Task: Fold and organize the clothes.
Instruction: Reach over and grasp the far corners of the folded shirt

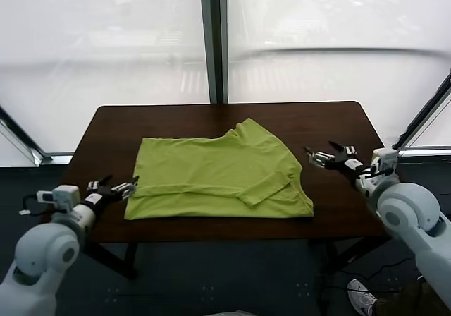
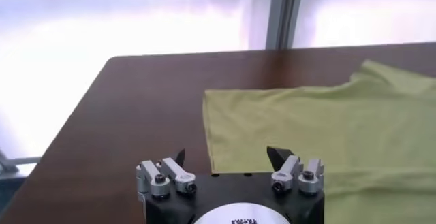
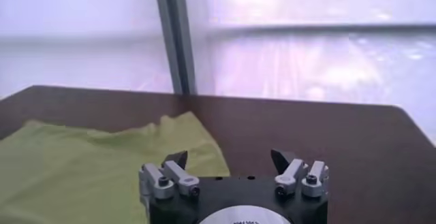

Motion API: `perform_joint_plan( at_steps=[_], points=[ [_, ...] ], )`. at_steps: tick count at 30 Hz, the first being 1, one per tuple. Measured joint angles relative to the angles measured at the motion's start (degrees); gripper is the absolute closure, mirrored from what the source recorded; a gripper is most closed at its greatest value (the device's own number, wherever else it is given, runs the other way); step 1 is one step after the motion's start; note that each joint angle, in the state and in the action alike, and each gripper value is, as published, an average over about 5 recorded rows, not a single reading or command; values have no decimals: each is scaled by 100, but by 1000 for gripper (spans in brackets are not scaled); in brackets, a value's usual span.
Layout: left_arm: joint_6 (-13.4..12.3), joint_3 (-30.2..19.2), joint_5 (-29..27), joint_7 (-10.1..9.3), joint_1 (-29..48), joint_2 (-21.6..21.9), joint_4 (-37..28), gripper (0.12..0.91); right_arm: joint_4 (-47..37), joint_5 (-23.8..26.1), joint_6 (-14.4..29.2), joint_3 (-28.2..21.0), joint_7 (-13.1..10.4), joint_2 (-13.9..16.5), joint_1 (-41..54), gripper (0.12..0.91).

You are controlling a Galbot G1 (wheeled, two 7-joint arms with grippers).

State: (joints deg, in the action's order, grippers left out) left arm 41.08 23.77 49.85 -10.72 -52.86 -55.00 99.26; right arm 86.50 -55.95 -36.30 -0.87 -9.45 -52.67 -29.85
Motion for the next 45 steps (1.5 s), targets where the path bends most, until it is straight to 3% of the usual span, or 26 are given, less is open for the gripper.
perform_joint_plan(
  at_steps=[5, 13, 25, 35, 38, 42, 45],
  points=[
    [-134, -388, -202, 394, 754, -142, -898, 123, -840, 378, -26, -427, 250, -489, 522, 118],
    [-222, -533, -329, 584, 1252, -276, -1805, 123, -1646, 651, -5, -699, 340, -1056, 831, 118],
    [-234, -513, -412, 611, 1324, -376, -2215, 160, -2185, 832, 70, -850, 434, -1491, 1121, 200],
    [-224, -485, -411, 611, 1240, -387, -2248, 227, -2298, 862, 39, -847, 434, -1508, 1065, 240],
    [-226, -481, -408, 617, 1228, -394, -2247, 257, -2275, 859, 25, -829, 432, -1469, 1033, 351],
    [-228, -476, -408, 622, 1234, -427, -2246, 309, -2234, 851, 16, -816, 430, -1432, 999, 599],
    [-229, -475, -413, 624, 1237, -448, -2246, 366, -2202, 847, 13, -806, 428, -1408, 971, 736]
  ],
)
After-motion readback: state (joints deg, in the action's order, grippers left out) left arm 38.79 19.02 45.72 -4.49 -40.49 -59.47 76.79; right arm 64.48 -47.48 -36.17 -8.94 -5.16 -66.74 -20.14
